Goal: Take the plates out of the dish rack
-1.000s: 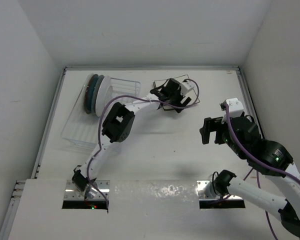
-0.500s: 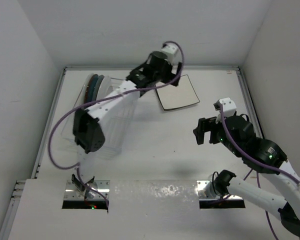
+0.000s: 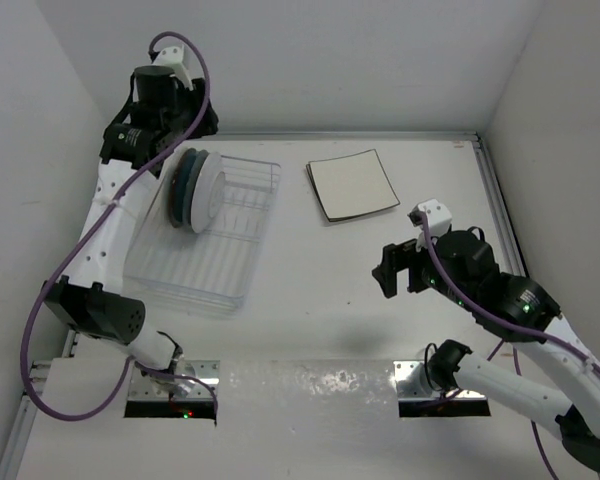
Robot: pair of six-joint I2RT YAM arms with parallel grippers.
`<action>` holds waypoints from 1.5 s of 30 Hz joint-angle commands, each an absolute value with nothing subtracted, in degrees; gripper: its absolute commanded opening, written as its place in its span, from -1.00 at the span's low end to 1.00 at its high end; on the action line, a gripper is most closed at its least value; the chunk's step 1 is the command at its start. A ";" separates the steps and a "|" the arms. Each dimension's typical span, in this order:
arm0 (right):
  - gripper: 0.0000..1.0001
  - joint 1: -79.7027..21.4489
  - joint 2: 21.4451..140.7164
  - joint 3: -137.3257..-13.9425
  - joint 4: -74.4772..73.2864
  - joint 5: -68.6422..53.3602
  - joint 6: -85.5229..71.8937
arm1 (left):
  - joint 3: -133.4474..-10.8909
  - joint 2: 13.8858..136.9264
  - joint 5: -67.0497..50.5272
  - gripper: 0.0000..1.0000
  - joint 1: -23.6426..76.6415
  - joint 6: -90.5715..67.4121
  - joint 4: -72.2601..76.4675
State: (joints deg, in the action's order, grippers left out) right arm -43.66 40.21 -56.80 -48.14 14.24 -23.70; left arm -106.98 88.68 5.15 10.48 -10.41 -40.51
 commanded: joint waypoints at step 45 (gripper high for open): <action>0.98 -43.95 43.07 -52.29 -43.42 8.70 -24.43 | -91.58 94.48 0.97 -0.37 5.10 -6.24 -42.45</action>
